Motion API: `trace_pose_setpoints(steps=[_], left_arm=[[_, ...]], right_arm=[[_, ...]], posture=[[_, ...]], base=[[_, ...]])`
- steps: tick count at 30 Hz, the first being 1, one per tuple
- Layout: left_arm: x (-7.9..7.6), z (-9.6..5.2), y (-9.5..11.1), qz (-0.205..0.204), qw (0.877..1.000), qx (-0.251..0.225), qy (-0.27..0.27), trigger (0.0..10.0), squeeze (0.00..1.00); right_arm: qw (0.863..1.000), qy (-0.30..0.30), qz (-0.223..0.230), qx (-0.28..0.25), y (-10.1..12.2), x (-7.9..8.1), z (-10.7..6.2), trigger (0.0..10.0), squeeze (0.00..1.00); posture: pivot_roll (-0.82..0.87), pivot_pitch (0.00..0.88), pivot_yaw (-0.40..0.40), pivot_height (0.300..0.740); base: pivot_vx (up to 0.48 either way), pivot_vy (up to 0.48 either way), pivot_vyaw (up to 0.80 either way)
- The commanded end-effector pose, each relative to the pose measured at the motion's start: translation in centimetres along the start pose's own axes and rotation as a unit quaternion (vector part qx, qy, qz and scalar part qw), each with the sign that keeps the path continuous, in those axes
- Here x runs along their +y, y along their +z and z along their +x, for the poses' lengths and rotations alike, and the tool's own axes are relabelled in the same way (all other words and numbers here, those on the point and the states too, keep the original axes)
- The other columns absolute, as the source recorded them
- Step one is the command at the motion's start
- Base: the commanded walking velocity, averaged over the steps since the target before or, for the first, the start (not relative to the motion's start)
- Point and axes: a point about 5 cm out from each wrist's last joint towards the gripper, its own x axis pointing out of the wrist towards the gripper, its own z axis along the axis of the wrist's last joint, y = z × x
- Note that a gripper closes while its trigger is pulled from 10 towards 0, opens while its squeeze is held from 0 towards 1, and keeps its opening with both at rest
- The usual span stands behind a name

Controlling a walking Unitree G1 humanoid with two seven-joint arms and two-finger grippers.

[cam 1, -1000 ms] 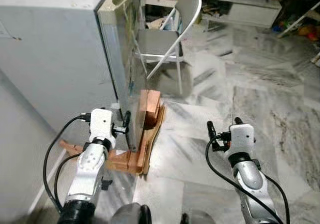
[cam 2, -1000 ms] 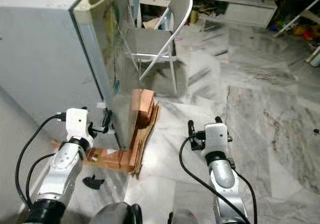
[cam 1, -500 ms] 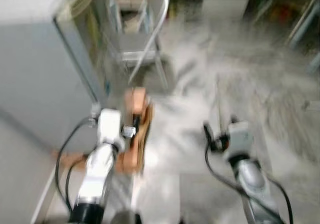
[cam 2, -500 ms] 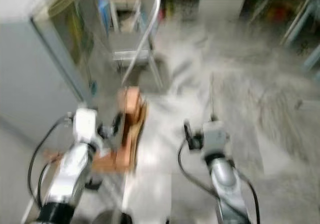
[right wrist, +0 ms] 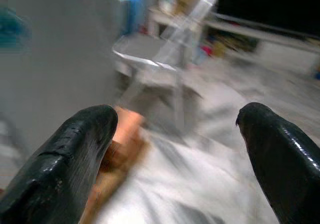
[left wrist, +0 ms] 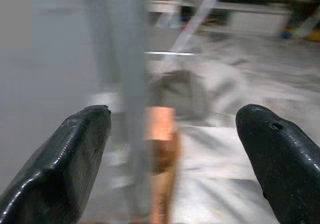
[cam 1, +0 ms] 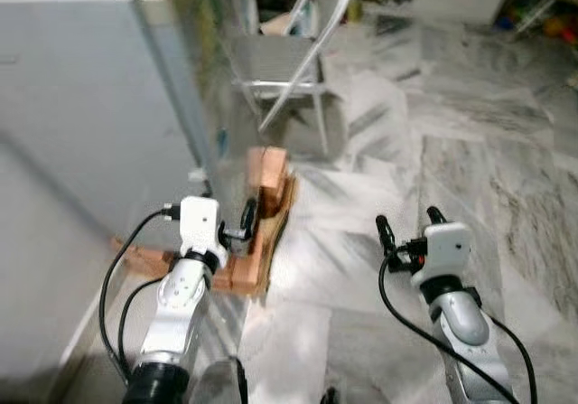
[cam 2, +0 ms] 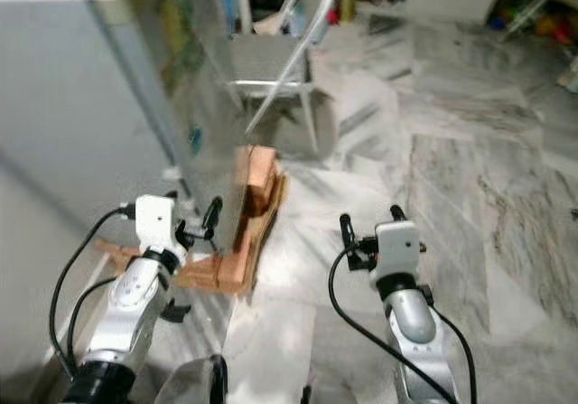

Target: Restocking fridge

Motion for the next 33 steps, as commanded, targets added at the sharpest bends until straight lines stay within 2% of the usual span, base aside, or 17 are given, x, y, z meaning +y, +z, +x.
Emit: trace_pose_setpoints(steps=[1, 19, 29, 33], left_arm=[[0.2, 0.0, 0.4, -0.003, 1.0, -0.005, 0.004, 10.0, 0.0], [0.2, 0.4, 0.7, -0.017, 1.0, -0.002, -0.004, 10.0, 0.0], [0.5, 0.6, 1.3, -0.023, 1.0, -0.004, 0.0, 10.0, 0.0], [-0.1, 0.9, 1.6, -0.024, 0.999, -0.002, -0.033, 10.0, 0.0]], right_arm=[[1.0, -0.002, 0.008, -0.002, 0.2, -0.1, -0.1, 10.0, 0.0], [1.0, 0.002, 0.025, 0.001, 0.4, -0.1, 0.5, 10.0, 0.0], [1.0, 0.011, 0.024, 0.0, 0.7, 0.0, 1.1, 10.0, 0.0], [1.0, 0.01, 0.026, 0.005, 0.7, 0.0, 1.4, 10.0, 0.0]], posture=[[-0.01, 0.128, -0.011, 0.74], [-0.03, 0.126, -0.018, 0.74], [-0.01, 0.138, -0.028, 0.74], [-0.01, 0.163, -0.027, 0.74]], base=[[0.277, 0.0, 0.44], [0.304, 0.0, 0.0], [0.0, 0.0, 0.0], [0.0, 0.0, -0.4]])
